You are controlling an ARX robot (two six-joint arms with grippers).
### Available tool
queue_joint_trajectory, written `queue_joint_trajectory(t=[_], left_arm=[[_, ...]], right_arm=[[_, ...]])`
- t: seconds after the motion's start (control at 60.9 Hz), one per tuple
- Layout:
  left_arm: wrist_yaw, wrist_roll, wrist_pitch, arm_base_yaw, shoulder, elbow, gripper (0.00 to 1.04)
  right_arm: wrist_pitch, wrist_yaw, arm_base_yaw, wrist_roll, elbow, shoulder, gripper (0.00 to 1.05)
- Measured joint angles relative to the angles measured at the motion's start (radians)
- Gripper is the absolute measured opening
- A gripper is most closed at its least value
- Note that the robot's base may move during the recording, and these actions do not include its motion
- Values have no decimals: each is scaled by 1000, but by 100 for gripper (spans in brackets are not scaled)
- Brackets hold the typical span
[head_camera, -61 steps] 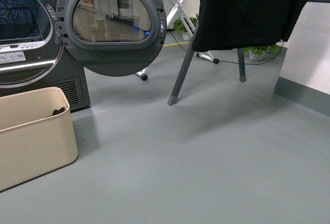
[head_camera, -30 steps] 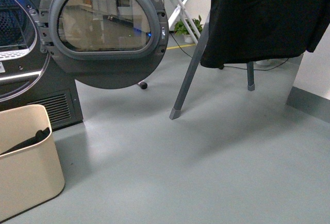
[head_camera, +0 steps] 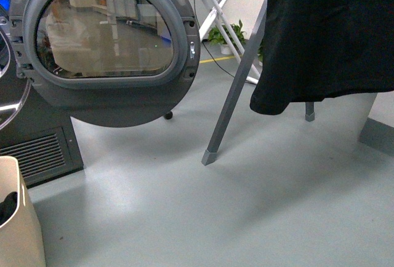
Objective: Move hamper under clothes hanger
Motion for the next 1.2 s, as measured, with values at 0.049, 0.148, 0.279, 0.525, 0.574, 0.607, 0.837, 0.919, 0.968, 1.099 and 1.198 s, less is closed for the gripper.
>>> queue_joint_trajectory(t=[0.049,0.148,0.279,0.525,0.574,0.607,0.837,0.919,0.968,1.099,1.198], left_arm=[[0,0,0,0,0,0,98],[3,0,0,0,0,0,98],[4,0,0,0,0,0,98],[0,0,0,0,-1,0,98],[0,0,0,0,-1,0,98],[0,0,0,0,-1,0,98],[0,0,0,0,-1,0,98],[0,0,0,0,-1,0,98],[-1,0,0,0,-1,0,98],[-1,0,0,1,-1,0,98],[0,0,0,0,-1,0,98]], right_arm=[[0,-1,0,0,0,0,97],[0,0,0,0,0,0,97],[0,2,0,0,0,0,97],[0,-1,0,0,0,0,97],[0,-1,0,0,0,0,97],[0,0,1,0,0,0,97],[0,0,1,0,0,0,97],[0,0,1,0,0,0,97],[0,-1,1,0,0,0,97],[0,-5,2,0,0,0,97],[0,0,1,0,0,0,97]])
